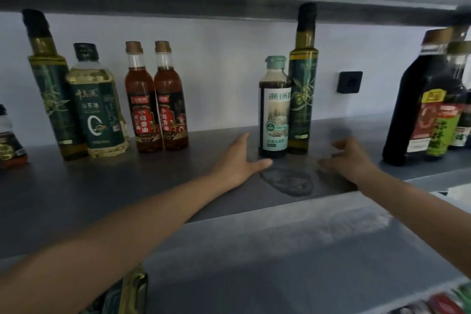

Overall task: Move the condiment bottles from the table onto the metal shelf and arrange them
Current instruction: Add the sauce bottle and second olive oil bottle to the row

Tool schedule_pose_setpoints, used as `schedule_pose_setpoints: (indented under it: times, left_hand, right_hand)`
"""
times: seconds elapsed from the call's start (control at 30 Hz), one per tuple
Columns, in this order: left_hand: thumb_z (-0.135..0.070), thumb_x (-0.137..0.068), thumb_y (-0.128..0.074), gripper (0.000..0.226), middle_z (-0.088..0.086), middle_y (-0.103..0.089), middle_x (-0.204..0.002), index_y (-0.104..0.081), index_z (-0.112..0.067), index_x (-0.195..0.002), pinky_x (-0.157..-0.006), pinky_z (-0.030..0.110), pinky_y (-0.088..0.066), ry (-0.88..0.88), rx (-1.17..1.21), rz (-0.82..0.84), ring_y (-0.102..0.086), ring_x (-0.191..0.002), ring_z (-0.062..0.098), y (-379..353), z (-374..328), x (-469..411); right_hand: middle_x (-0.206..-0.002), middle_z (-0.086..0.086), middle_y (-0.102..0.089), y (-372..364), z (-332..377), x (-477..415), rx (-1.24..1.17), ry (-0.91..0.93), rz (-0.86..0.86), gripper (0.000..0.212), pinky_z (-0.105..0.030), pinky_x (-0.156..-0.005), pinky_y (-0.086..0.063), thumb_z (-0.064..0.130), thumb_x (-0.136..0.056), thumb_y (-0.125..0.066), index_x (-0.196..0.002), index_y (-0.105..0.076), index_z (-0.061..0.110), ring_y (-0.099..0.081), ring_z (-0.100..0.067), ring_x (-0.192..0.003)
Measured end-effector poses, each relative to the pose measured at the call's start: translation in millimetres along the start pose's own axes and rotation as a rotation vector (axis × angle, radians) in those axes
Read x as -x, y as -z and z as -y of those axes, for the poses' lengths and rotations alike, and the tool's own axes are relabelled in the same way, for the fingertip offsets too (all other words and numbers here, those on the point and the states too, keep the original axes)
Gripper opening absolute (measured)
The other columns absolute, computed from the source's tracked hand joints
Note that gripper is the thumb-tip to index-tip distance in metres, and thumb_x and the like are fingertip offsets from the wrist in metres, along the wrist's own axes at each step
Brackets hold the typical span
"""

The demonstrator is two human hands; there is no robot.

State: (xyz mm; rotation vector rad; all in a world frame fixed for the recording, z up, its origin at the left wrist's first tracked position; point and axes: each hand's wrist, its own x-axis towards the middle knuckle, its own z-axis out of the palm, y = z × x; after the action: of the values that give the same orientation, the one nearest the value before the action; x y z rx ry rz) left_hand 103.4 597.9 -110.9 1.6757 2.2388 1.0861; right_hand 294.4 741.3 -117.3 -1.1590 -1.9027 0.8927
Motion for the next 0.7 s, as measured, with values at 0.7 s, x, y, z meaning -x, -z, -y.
schedule_pose_setpoints:
  times: [0.7]
  left_hand:
    - [-0.029,-0.073,-0.081,0.069,0.01,-0.057,-0.123,-0.038,-0.005,-0.121,-0.086,0.033,-0.051,-0.057,0.267,-0.156,-0.057,-0.111,0.021,-20.0,-8.9,-53.9]
  right_hand:
    - [-0.13,-0.008,-0.056,-24.6,22.9,-36.8,-0.297,0.16,0.199,0.066,-0.036,-0.102,-0.04,0.007,-0.066,-0.081,-0.126,-0.053,0.011,-0.049,-0.019,-0.119]
